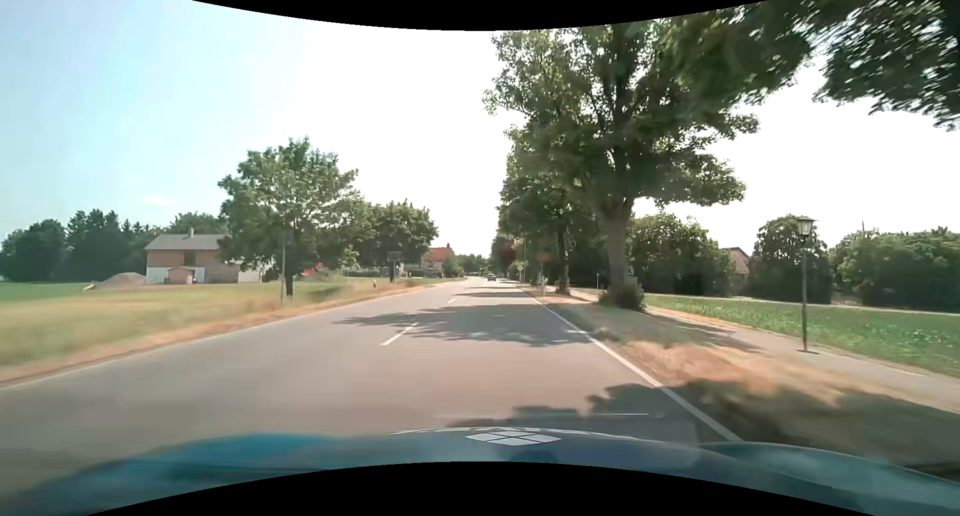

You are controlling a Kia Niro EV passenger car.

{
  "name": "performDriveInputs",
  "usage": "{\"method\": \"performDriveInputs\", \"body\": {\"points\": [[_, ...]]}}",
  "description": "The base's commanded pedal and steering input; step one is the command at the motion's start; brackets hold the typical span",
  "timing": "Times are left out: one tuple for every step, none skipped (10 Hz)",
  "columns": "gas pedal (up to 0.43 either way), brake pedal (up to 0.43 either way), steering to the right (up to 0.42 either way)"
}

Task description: Follow the waypoints while adhering to traffic rules and regulations

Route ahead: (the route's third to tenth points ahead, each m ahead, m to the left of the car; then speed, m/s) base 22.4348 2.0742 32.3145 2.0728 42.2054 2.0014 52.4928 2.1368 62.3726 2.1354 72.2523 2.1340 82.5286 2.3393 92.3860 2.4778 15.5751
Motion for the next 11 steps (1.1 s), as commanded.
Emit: {"method": "performDriveInputs", "body": {"points": [[0.0, 0.25, -0.001], [0.0, 0.256, -0.001], [0.0, 0.256, -0.001], [0.0, 0.262, -0.001], [0.0, 0.262, -0.001], [0.0, 0.268, -0.001], [0.0, 0.268, -0.001], [0.0, 0.274, -0.001], [0.0, 0.274, -0.001], [0.0, 0.274, -0.001], [0.0, 0.274, -0.001]]}}
